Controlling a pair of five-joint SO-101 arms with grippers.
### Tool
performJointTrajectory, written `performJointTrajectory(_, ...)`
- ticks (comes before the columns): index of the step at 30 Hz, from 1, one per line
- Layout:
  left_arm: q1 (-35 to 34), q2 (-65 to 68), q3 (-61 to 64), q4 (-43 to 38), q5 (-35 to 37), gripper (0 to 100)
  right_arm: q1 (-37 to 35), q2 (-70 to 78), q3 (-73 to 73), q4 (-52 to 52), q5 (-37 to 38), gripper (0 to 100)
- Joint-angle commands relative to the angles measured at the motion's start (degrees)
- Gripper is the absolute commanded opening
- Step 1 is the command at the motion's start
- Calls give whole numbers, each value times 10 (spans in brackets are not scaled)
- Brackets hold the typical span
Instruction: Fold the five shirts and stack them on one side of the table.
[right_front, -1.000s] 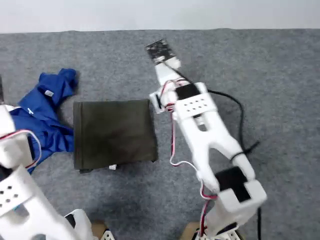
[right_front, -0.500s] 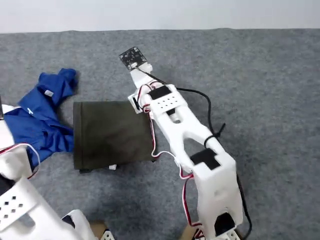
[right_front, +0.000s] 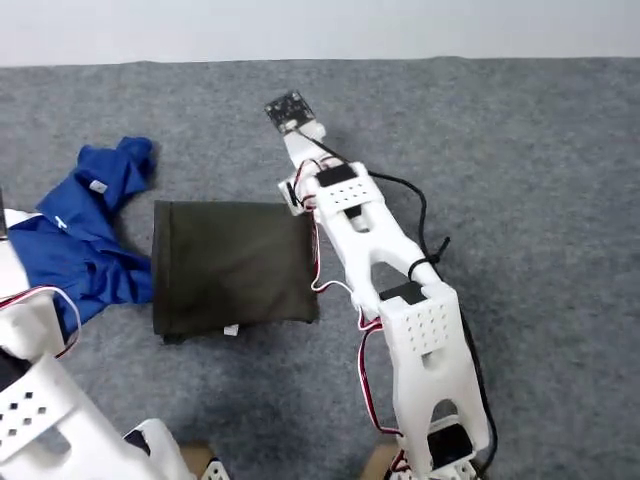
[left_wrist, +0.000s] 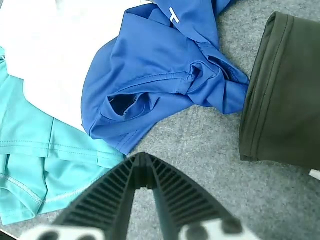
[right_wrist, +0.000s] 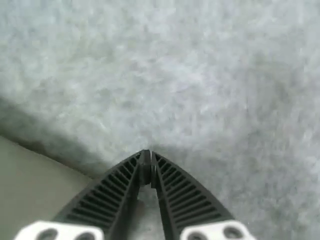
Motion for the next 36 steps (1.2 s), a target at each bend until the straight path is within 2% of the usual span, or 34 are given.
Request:
performJointTrajectory(1,3,-9,-2,-11,-5,2,-6,-15,-74,35,2,14)
performJointTrajectory(7,3,-9,-2,-11,-6,2,-37,-49,-153,207,1,12)
performJointTrajectory(14,3,-9,-1,-11,-6,2,-53,-102,-161,379,-4,10)
performJointTrajectory(18,3,-8,3,-18,-5,2,-52,-102,-159,450,-68,10)
performJointTrajectory(28,3,-11,36,-38,-4,2,-22,28,-154,442,-81,10)
performJointTrajectory(36,3,-11,38,-38,-5,2,3,-7,-183,480,-83,10)
